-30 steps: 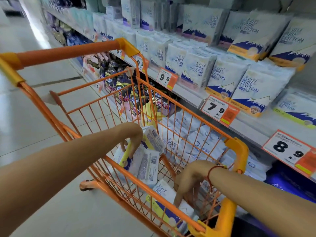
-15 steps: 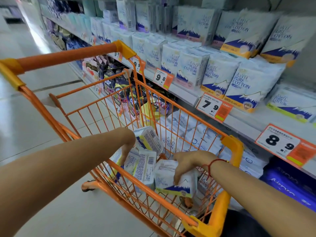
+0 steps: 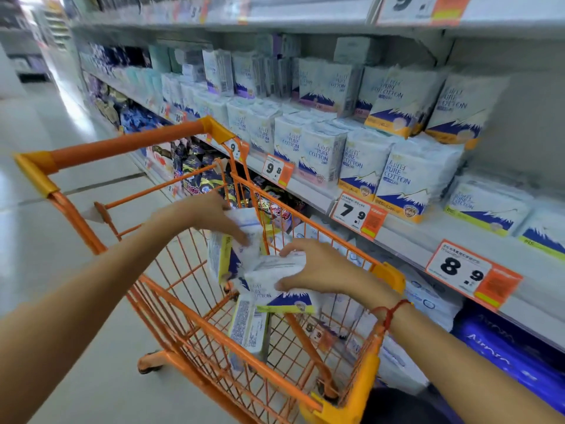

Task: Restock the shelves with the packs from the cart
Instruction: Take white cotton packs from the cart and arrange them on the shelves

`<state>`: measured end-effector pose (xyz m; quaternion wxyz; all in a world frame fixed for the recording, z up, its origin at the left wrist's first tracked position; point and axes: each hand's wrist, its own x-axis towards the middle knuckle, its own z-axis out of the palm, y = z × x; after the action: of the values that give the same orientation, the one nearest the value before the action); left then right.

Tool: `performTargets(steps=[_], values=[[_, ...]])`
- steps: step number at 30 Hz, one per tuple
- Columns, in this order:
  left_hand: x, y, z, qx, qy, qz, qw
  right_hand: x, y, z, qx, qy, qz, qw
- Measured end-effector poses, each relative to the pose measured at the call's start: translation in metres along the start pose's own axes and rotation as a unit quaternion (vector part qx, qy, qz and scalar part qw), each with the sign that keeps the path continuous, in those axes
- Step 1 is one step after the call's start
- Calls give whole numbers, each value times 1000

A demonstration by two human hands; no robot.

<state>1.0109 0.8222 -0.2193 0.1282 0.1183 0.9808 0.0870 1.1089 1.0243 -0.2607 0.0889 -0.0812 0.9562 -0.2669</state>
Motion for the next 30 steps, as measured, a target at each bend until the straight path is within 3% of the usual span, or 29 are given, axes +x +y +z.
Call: performTargets(steps=[3, 8, 13, 18, 25, 30], values=[[-17, 2, -29, -157, 38, 39, 986, -20, -2, -35, 88, 52, -21, 995], [-23, 30, -31, -420, 37, 103, 901, -62, 20, -99, 166, 115, -35, 979], [-12, 113, -19, -506, 38, 112, 855, -116, 67, -148, 185, 185, -16, 965], [-4, 200, -15, -473, 23, 169, 864, -163, 120, -191, 136, 219, 66, 964], [3, 307, 1, -285, 92, 225, 927, -201, 208, -215, 38, 297, 225, 927], [20, 348, 29, -207, 44, 259, 942, -218, 244, -205, 80, 234, 231, 941]])
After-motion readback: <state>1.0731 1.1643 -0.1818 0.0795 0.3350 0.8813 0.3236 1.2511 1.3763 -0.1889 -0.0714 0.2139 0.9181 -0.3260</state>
